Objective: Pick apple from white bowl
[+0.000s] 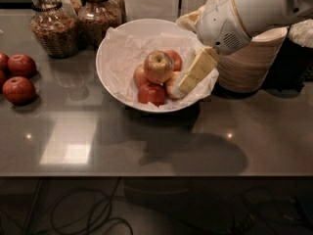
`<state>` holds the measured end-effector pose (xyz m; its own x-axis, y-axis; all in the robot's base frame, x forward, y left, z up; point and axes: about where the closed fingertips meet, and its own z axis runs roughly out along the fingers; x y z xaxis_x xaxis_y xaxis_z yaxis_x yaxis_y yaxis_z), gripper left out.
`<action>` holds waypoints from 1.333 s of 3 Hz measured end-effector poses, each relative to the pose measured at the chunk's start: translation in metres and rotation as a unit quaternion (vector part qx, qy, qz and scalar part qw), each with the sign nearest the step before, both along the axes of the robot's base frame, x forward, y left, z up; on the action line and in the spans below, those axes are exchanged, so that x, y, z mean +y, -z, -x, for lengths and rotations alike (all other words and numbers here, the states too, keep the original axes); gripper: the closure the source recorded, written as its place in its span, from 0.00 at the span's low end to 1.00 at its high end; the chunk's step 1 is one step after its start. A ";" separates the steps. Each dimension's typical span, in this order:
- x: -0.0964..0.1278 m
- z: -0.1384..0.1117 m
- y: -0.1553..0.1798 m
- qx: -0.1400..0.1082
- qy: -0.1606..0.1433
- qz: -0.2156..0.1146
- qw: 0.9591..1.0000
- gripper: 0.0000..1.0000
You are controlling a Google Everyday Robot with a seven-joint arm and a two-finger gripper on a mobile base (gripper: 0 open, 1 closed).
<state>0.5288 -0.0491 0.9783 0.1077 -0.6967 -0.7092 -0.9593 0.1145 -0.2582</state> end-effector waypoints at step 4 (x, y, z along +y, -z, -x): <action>0.039 -0.044 0.048 -0.002 -0.042 -0.026 0.999 0.00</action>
Offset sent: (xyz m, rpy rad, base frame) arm 0.0387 0.0385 -0.0281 0.1012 -0.0424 0.0981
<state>0.5724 -0.0104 0.9303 0.1680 -0.6466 -0.7441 -0.9649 0.0467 -0.2584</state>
